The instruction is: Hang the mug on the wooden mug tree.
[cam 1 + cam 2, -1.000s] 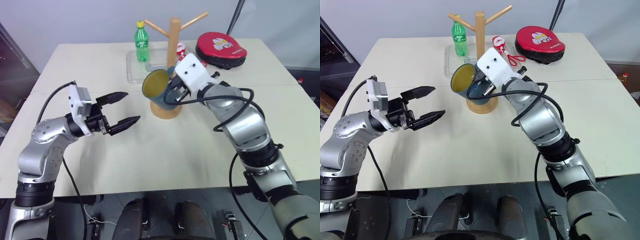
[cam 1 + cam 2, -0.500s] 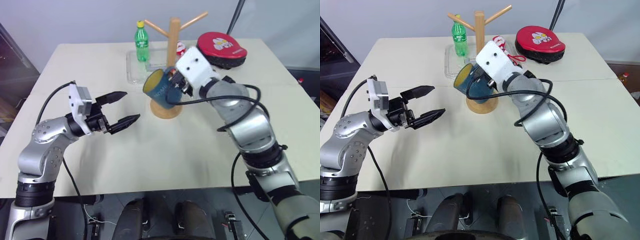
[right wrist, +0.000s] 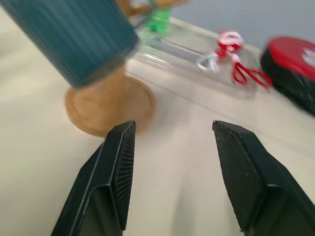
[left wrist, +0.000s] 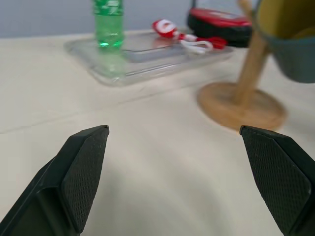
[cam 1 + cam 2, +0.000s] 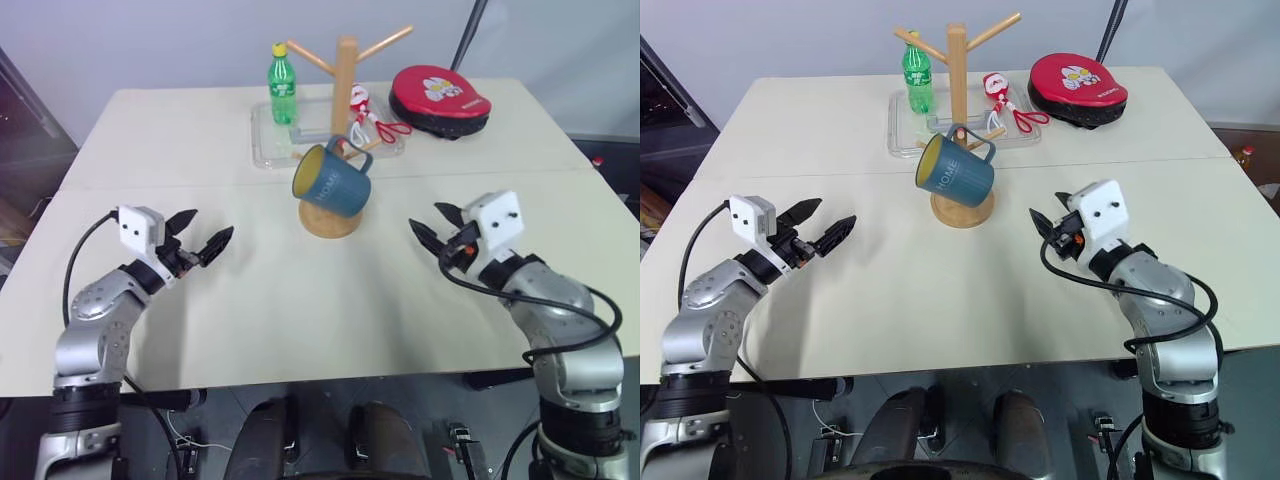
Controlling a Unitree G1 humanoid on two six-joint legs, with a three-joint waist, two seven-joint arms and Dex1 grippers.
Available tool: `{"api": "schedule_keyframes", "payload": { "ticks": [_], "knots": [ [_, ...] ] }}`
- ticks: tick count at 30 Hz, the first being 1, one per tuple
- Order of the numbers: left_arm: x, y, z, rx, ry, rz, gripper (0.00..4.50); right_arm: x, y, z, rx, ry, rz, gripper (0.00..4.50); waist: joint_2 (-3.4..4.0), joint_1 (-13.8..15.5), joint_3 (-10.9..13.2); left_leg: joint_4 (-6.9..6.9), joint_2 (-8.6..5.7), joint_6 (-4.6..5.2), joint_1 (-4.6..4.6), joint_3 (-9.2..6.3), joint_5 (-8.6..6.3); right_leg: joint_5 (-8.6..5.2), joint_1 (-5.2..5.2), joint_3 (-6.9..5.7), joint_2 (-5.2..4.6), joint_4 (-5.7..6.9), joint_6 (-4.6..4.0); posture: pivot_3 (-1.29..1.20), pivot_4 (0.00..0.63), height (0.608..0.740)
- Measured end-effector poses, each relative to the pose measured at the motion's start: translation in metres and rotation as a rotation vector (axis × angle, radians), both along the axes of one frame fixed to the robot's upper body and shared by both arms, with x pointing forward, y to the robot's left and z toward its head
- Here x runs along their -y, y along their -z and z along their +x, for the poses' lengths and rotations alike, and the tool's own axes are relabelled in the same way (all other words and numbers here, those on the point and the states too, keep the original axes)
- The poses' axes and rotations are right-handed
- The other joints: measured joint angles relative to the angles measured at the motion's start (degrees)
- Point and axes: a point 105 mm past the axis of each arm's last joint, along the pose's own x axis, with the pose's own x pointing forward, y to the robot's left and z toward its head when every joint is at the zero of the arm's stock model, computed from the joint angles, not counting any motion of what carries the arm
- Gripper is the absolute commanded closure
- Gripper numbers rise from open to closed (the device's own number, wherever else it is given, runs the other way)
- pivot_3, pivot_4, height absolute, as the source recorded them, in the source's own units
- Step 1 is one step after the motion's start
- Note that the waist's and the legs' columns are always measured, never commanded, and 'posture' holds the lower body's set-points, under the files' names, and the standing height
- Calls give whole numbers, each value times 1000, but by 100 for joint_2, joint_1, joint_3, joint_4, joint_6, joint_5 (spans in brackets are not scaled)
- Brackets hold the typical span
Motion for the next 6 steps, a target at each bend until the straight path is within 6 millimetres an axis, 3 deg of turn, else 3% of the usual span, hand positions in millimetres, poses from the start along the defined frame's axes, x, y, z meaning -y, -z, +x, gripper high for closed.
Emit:
{"api": "schedule_keyframes", "payload": {
  "ticks": [4,6],
  "knots": [
    [-16,29,-5,-71,-123,0,0,10,34,4,-50,-7,81,1952,-1,-2,1,1,-1,1,-2,2,0,0,-5,3,-3,1,0,0,150,739],
    [-20,33,-8,-78,-149,5,0,13,38,7,-43,-7,91,1952,-1,7,1,1,0,0,-2,1,0,0,-6,3,-3,1,0,0,150,739]
  ]
}}
